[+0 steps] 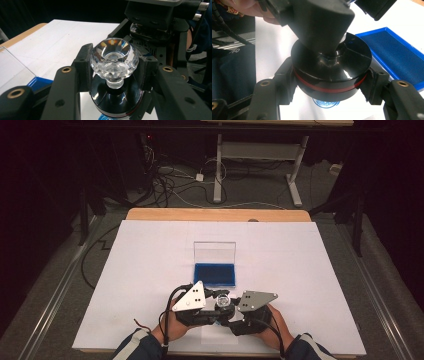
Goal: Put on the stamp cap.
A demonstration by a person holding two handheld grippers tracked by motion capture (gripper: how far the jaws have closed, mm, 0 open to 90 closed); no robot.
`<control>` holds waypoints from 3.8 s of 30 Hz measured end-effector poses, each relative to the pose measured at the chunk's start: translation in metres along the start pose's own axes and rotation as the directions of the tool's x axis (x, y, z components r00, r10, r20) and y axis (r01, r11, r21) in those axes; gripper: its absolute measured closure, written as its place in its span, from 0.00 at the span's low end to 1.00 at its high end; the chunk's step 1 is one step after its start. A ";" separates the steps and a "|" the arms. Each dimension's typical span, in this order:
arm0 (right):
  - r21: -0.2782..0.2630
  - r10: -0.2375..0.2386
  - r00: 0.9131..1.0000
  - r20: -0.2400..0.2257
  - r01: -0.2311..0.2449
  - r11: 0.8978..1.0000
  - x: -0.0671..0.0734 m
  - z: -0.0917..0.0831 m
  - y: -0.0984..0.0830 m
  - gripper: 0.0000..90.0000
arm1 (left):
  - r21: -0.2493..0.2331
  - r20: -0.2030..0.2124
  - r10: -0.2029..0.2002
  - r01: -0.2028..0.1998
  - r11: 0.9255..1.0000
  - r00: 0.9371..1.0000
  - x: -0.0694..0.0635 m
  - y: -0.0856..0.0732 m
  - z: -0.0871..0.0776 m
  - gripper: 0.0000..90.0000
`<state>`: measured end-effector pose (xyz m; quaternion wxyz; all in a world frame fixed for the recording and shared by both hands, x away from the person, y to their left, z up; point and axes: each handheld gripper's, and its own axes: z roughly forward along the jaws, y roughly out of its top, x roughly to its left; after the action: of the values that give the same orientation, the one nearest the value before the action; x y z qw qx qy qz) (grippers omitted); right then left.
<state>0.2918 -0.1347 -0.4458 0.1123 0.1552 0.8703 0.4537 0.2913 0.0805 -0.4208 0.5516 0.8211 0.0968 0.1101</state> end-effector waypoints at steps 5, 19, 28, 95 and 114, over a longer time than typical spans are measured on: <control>0.001 -0.011 1.000 0.001 0.011 1.000 0.000 0.000 0.000 0.43 | -0.010 0.009 -0.004 0.004 1.000 1.000 0.001 0.000 -0.001 0.60; 0.000 -0.031 1.000 -0.004 0.031 1.000 0.002 -0.001 0.000 0.43 | -0.007 0.057 -0.050 0.050 0.999 0.997 0.007 -0.002 -0.001 0.60; 0.004 -0.044 0.999 0.000 0.044 0.999 0.000 -0.002 0.000 0.43 | -0.007 0.048 -0.043 0.043 0.999 0.998 0.006 -0.001 -0.001 0.60; -0.021 0.025 0.999 0.023 -0.025 0.999 -0.007 0.000 -0.006 0.25 | -0.048 -0.033 -0.022 0.021 0.999 0.999 0.008 0.003 -0.010 0.60; -0.001 -0.032 0.994 0.104 0.032 0.999 -0.023 -0.021 -0.020 0.23 | -0.058 -0.068 -0.013 0.009 0.998 0.998 0.013 0.005 -0.023 0.60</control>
<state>0.3023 -0.1703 -0.4492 0.1647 0.1646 0.8651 0.4443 0.2975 0.1023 -0.4067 0.5719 0.8001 0.1168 0.1379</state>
